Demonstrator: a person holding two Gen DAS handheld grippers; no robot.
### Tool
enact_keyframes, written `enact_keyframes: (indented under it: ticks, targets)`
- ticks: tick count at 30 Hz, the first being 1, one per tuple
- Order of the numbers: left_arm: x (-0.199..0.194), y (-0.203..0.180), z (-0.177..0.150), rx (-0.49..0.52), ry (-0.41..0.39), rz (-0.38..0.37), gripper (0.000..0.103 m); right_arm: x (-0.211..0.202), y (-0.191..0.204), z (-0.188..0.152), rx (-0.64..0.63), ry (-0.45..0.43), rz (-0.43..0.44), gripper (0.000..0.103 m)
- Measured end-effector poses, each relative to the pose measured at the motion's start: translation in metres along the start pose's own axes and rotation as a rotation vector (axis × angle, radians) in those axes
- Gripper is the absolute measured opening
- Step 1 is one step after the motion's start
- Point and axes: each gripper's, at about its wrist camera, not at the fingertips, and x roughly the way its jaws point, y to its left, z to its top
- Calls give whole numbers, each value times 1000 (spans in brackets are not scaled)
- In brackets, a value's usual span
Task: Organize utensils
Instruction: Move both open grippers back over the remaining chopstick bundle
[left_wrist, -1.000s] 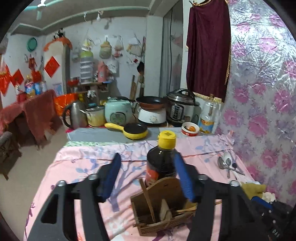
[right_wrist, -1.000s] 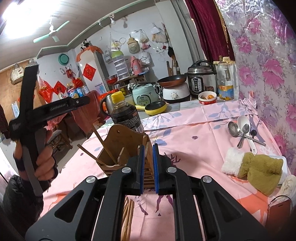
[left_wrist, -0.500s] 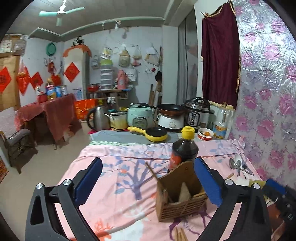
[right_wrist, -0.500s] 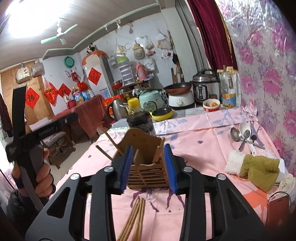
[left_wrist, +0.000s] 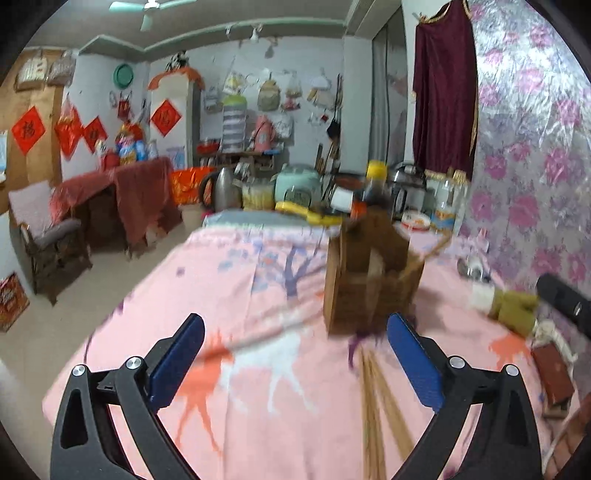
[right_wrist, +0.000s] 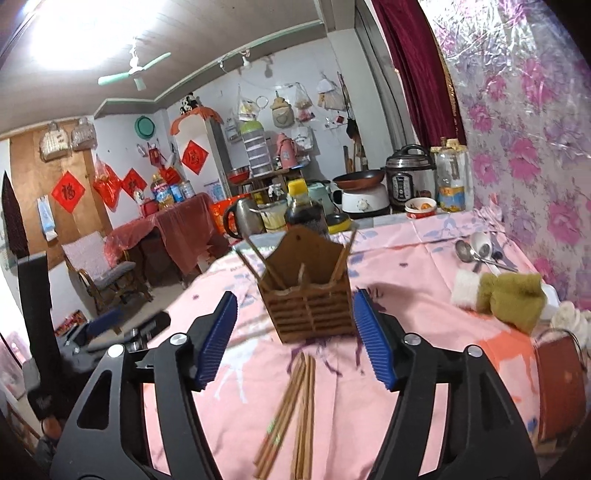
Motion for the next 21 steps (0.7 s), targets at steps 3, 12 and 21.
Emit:
enact_keyframes:
  ticks: [3, 12, 21]
  targets:
    - [3, 5, -40, -6, 76, 1, 97, -5, 1, -27, -39, 30, -34, 71]
    - [41, 9, -138, 42, 312, 16, 97, 29, -19, -124, -110, 284, -136, 72]
    - [53, 6, -152, 70, 333, -28, 97, 42, -22, -158, -177, 394, -118, 72]
